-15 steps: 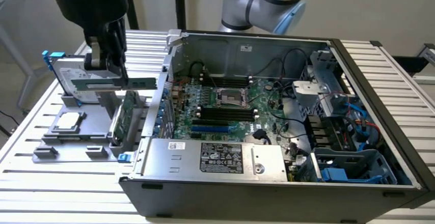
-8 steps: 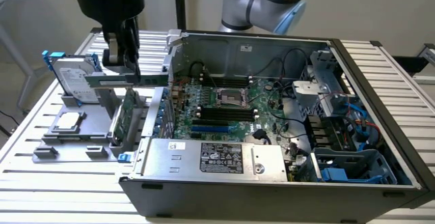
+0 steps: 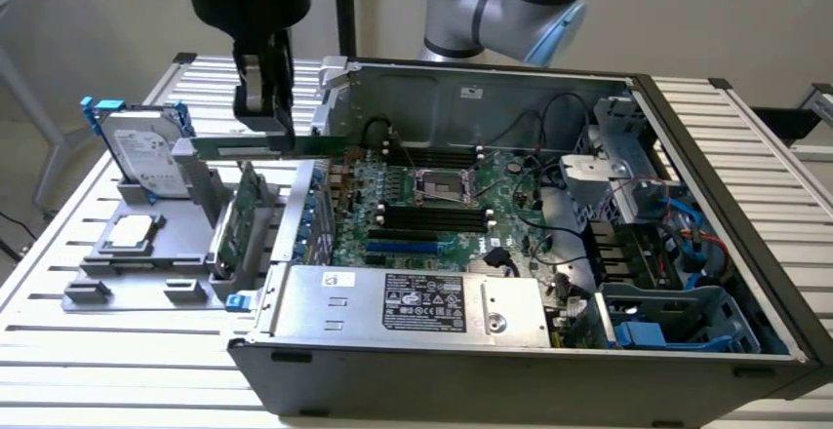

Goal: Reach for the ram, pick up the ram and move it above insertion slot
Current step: 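Pick up the ram and move it above insertion slot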

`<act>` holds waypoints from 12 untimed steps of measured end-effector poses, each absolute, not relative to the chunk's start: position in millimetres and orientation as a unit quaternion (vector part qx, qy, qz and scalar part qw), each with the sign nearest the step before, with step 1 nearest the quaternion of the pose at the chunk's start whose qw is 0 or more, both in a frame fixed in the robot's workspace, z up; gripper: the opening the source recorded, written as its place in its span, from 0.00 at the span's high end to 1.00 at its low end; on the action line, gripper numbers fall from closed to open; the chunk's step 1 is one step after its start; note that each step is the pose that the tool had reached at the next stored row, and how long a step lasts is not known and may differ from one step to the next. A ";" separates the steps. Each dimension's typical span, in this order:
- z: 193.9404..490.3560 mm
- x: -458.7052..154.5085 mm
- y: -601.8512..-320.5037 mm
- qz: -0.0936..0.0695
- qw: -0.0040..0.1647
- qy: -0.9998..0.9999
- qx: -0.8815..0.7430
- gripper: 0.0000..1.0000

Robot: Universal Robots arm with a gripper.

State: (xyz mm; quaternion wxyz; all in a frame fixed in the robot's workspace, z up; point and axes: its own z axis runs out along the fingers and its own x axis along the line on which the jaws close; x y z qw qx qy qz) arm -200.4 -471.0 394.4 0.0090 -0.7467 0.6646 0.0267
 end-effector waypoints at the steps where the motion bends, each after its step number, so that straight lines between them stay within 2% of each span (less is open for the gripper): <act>1: 394.5 -197.8 -469.6 0.027 0.009 0.665 -0.747 0.87; 12: 394.9 -170.0 -454.2 0.027 0.009 0.665 -0.747 0.87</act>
